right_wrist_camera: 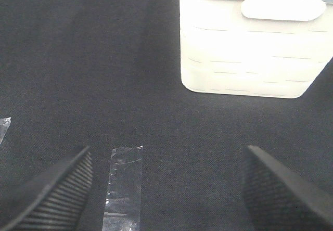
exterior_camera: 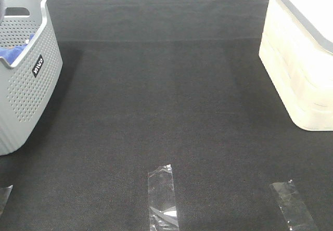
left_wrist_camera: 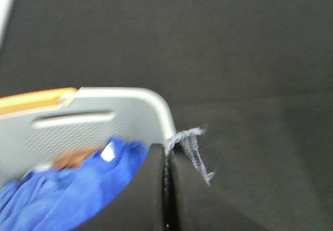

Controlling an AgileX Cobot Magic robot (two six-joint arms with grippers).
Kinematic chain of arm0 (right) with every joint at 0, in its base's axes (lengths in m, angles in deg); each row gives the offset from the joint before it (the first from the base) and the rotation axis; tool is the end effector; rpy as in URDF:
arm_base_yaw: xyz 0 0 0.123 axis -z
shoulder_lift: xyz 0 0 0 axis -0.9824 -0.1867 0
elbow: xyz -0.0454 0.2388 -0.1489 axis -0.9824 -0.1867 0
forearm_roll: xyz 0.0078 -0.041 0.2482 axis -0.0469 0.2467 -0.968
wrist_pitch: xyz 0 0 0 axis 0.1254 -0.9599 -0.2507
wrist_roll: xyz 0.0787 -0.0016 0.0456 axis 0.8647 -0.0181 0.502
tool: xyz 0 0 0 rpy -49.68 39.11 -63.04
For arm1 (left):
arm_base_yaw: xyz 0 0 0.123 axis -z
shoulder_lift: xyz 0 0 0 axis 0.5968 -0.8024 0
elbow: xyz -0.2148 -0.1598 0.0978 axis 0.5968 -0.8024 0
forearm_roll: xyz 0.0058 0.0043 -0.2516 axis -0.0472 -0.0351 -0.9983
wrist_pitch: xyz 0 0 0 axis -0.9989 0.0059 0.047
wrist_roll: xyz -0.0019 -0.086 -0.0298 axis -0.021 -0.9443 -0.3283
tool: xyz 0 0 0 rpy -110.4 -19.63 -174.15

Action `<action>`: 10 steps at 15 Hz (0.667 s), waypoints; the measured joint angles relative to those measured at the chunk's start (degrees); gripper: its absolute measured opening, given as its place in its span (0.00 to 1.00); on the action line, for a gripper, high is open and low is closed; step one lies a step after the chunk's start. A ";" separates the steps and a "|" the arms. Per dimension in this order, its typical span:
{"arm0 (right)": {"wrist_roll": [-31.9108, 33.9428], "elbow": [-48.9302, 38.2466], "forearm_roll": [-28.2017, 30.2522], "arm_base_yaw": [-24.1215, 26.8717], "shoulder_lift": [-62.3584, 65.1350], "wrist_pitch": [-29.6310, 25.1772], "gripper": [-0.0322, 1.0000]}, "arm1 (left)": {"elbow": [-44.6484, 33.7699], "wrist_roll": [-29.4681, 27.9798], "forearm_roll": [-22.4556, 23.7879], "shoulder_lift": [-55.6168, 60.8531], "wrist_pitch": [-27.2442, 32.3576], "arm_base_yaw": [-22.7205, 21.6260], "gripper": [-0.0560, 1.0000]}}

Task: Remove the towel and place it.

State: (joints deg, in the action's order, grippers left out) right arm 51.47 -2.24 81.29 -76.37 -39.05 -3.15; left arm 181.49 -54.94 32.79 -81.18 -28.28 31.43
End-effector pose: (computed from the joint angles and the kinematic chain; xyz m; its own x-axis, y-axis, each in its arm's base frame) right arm -0.0062 0.0080 0.2785 -0.4454 -0.0799 -0.8918 -0.0708 0.9960 -0.0538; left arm 0.3775 0.0138 0.4079 -0.5216 -0.0239 -0.8528 0.1148 0.9885 -0.0979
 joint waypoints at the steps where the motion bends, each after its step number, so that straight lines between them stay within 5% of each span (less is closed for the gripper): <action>1: 0.00 0.00 0.00 0.00 0.00 0.00 0.74 | 0.00 2.92 -6.30 1.66 -0.69 0.00 0.05; 6: 0.00 0.00 0.00 0.00 -0.74 0.00 0.74 | 0.00 15.99 -29.11 5.21 -3.50 1.60 0.05; 10: 0.00 0.00 -0.17 0.00 -4.70 0.00 0.74 | 0.00 24.24 -36.96 6.30 -8.48 11.29 0.05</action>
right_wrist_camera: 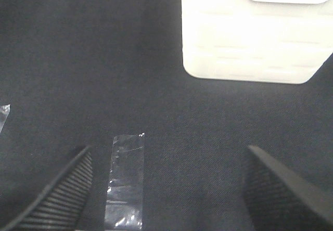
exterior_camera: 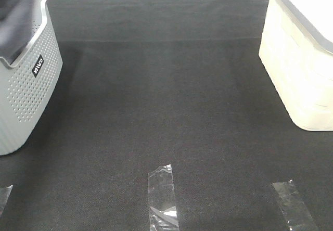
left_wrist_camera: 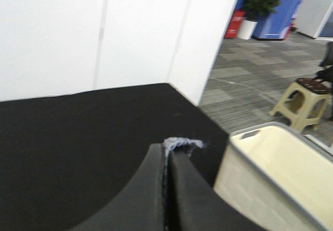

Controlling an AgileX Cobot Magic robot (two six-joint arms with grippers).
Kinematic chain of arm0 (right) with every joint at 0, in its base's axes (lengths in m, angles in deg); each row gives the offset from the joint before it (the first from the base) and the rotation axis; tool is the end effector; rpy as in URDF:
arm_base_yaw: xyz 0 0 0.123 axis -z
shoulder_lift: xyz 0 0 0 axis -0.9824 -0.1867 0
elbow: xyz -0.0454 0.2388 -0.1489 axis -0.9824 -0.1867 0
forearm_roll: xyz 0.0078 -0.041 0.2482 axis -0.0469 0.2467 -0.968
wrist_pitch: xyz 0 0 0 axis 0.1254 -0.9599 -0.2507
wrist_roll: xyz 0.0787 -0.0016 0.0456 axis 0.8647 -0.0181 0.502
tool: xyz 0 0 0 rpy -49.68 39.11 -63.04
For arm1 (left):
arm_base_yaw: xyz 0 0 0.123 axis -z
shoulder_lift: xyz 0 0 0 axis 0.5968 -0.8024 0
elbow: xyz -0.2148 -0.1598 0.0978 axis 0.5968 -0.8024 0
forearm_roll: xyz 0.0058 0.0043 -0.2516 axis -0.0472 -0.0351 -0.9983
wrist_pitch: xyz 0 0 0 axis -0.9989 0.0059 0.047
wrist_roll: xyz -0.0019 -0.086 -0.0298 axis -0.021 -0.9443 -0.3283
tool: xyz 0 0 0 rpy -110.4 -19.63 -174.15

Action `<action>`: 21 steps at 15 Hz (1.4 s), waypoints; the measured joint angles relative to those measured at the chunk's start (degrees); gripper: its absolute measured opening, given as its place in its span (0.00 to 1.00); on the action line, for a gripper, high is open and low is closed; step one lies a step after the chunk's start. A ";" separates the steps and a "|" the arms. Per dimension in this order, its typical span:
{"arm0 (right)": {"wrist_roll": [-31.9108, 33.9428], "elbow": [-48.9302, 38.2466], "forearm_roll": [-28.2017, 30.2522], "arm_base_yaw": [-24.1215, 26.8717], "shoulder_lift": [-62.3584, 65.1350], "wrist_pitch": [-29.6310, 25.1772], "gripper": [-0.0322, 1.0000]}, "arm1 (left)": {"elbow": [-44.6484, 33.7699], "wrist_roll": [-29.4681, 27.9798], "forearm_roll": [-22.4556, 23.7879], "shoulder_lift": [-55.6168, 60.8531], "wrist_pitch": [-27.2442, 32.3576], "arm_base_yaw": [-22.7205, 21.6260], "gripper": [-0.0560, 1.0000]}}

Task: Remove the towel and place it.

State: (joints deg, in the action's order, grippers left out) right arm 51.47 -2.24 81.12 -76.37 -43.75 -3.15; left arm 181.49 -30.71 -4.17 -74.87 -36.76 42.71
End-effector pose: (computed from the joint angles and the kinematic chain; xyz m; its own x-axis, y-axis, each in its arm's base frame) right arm 0.0066 0.0076 0.2785 -0.5167 -0.0748 -0.8529 -0.0763 0.9962 -0.0412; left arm 0.3384 -0.0769 0.4781 -0.1993 -0.1582 -0.9671 0.5065 0.8282 -0.2399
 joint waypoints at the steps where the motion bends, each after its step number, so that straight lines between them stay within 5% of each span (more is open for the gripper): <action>1: 0.00 0.00 -0.74 0.00 -1.15 0.00 0.74 | 0.00 0.57 -0.23 0.06 -1.60 3.15 0.05; 5: -0.86 0.00 -9.57 0.00 -2.75 0.40 0.74 | 0.00 8.19 -0.40 -0.40 -8.77 14.90 0.05; 8: -6.36 0.23 -14.55 0.00 -4.30 0.97 0.74 | 0.00 8.42 -0.40 -0.74 -8.48 17.25 0.05; 10: -11.23 0.29 -20.11 0.00 -7.22 6.19 0.72 | 0.00 8.42 -0.40 -0.74 -6.99 19.19 0.05; 13: -25.73 0.40 -33.92 0.00 -17.02 13.75 0.69 | 0.00 8.42 -0.52 -0.74 -3.95 20.97 0.05; 21: -71.85 0.40 -68.01 -1.49 -48.24 13.64 0.68 | 0.00 8.42 -2.01 -0.74 9.91 21.14 0.05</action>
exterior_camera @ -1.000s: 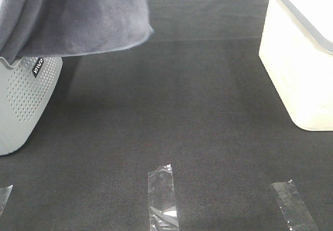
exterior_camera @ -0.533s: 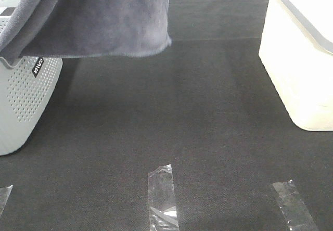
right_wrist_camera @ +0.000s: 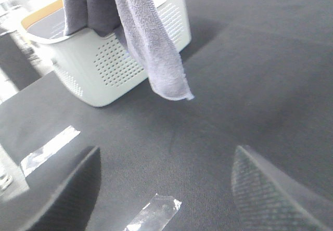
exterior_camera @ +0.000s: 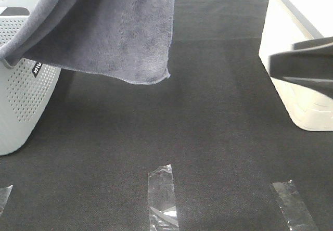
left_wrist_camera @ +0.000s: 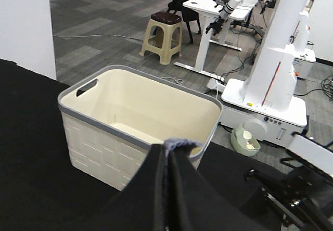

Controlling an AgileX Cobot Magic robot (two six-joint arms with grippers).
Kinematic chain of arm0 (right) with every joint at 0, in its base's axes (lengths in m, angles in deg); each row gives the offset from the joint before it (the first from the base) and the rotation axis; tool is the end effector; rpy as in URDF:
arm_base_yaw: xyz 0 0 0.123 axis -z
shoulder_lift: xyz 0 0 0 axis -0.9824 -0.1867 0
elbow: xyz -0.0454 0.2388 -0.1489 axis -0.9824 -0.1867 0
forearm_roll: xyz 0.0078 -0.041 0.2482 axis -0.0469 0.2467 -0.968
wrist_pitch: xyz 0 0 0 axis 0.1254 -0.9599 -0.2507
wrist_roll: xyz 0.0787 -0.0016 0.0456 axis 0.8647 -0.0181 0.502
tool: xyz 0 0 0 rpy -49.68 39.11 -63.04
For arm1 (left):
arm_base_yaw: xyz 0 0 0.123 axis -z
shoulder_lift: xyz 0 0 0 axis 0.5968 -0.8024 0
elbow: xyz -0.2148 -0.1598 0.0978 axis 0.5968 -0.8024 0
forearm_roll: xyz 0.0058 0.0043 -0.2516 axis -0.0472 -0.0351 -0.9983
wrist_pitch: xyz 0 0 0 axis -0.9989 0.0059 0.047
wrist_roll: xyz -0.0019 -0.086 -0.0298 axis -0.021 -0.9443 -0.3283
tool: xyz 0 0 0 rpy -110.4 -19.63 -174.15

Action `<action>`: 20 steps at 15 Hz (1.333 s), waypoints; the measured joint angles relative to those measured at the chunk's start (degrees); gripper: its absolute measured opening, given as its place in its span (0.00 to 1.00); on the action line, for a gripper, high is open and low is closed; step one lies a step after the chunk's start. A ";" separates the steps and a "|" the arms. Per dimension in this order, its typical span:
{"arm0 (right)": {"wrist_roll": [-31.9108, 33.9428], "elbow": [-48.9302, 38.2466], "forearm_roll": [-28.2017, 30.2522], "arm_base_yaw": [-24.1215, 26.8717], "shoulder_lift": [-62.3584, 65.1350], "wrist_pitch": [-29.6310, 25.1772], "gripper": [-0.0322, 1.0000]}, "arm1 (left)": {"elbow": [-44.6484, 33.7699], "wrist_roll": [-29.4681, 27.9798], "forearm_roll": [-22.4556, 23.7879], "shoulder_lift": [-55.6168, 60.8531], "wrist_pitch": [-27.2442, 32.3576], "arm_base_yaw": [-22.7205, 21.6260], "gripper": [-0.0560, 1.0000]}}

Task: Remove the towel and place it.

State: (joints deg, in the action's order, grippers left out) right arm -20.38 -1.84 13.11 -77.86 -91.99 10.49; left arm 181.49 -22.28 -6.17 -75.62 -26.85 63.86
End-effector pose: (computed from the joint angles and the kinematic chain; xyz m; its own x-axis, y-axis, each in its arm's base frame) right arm 0.1584 0.0606 0.2756 -0.4288 -0.1584 -0.8894 -0.6811 0.7035 0.2030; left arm 0.2793 -0.2026 0.4666 -0.2119 0.0832 -0.9737 0.8681 0.4737 -0.1484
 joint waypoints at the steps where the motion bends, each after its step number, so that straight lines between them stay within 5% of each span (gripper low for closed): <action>1: -3.09 0.00 -1.55 0.00 -3.09 -0.29 0.68 | 0.00 0.00 -0.40 0.00 0.80 0.00 0.05; 5: -9.45 1.32 -4.01 -6.30 -11.40 0.74 0.68 | 0.00 0.00 -2.98 0.00 3.04 0.00 0.05; 7: -10.37 4.13 -4.30 -14.67 -15.30 12.72 0.71 | 0.00 0.00 -4.24 0.00 3.67 0.00 0.05; 9: -11.06 5.61 -5.44 -16.50 -18.68 15.76 0.71 | 0.00 0.00 -4.58 0.00 4.53 0.00 0.05; 13: -15.58 7.39 -11.69 -16.62 -25.73 13.69 0.71 | 0.00 0.00 -5.79 0.00 4.93 0.00 0.05; 20: -32.54 9.22 -25.44 -16.62 -39.94 -1.03 0.76 | 0.00 0.00 -7.05 0.00 5.50 0.00 0.05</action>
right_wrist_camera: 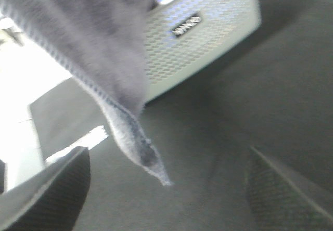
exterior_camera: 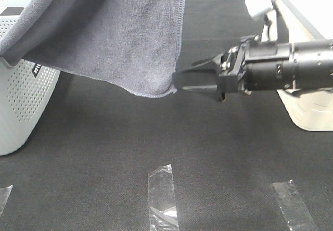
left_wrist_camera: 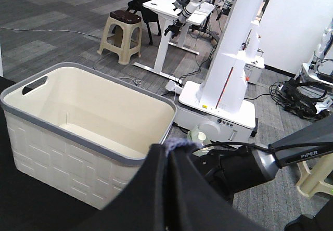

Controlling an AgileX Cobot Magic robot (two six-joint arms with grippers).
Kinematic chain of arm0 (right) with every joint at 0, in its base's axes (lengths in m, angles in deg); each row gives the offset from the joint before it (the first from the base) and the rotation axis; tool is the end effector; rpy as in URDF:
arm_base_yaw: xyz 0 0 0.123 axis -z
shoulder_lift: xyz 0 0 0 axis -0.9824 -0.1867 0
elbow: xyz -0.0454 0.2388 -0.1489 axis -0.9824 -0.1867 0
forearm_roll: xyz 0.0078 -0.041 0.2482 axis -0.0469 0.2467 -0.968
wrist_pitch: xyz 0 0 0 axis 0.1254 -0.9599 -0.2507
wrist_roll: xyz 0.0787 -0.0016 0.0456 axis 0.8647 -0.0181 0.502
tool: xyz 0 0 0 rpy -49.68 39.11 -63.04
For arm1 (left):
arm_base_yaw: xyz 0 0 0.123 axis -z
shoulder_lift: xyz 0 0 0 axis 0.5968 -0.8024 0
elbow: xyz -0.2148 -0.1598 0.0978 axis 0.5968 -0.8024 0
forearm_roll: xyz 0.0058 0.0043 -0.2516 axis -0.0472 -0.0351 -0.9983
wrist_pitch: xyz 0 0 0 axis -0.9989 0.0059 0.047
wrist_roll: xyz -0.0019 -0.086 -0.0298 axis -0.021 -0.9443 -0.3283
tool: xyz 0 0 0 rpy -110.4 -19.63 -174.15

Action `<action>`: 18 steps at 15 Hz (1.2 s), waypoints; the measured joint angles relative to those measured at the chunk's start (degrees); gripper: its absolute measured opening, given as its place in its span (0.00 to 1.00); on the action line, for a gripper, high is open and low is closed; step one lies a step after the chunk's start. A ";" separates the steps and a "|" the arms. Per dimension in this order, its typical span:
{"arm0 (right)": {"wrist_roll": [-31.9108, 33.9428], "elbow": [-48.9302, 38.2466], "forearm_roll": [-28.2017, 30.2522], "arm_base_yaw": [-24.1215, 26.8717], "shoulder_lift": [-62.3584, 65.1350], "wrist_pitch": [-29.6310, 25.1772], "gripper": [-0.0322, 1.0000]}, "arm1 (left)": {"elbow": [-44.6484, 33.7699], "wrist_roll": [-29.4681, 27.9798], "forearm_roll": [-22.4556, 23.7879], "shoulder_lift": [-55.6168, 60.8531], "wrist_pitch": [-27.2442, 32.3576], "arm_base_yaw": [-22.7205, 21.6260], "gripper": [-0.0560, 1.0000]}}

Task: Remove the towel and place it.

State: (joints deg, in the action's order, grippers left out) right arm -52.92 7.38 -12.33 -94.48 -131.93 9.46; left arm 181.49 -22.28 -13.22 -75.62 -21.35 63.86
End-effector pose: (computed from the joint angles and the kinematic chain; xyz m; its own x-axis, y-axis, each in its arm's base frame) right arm 0.2525 0.1385 0.1898 -0.4799 -0.2438 -0.8428 -0.8203 0.4654 0.3325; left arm 0.2690 -0.2075 0.4693 -0.2877 0.0429 -0.9568 0.8969 0.3624 -0.2534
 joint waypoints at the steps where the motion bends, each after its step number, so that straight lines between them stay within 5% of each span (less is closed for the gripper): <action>1: -1.26 0.00 -0.11 0.00 -1.09 -0.69 0.77 | 0.00 0.00 0.00 0.00 0.00 0.00 0.05; 10: -3.72 7.39 -0.69 0.00 -11.00 -4.53 0.74 | 0.00 0.00 0.00 0.00 0.00 0.00 0.05; 18: -6.36 7.39 -0.63 0.00 -11.23 -10.43 0.45 | 0.00 0.00 0.00 0.00 -1.72 0.00 0.05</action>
State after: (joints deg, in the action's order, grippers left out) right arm -59.28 14.77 -12.96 -94.48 -143.16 -0.97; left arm 181.49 -22.28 -13.22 -75.62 -23.06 63.86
